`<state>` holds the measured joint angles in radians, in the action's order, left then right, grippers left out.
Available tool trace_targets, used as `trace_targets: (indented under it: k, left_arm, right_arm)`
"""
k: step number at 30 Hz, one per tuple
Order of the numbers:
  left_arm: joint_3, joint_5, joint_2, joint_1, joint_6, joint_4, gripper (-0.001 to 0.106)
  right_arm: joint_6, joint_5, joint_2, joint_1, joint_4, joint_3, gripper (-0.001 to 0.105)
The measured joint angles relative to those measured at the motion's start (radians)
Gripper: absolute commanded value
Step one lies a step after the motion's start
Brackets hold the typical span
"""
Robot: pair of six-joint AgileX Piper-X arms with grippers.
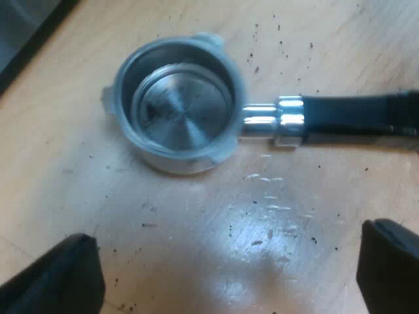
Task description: Grind coffee beans and then tamp
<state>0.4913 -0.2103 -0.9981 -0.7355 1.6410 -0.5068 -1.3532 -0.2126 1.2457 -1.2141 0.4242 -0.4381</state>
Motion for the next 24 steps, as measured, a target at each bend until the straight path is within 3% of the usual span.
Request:
trace_targets:
  k: [9, 14, 15, 19, 24]
  left_arm:
    - [0.022, 0.034, 0.003, 0.000, 0.002, -0.035, 0.080]
    - [0.070, 0.063, 0.024, 0.000, -0.002, -0.094, 0.080]
    - [0.075, 0.072, 0.028, 0.000, -0.002, -0.106, 0.080]
    - [0.136, 0.116, 0.087, 0.000, -0.002, -0.236, 0.080]
    - [0.162, 0.165, 0.174, 0.000, -0.002, -0.334, 0.080]
  right_arm:
    - [-0.004, 0.016, -0.002, 0.000, 0.223, -0.038, 0.063]
    - [-0.076, 0.037, -0.009, 0.000, 0.411, -0.113, 0.078]
    - [-0.120, 0.037, -0.022, 0.000, 0.457, -0.145, 0.082]
    - [-0.184, 0.013, -0.082, 0.000, 0.518, -0.226, 0.081]
    - [-0.200, -0.001, -0.164, 0.000, 0.449, -0.266, 0.079]
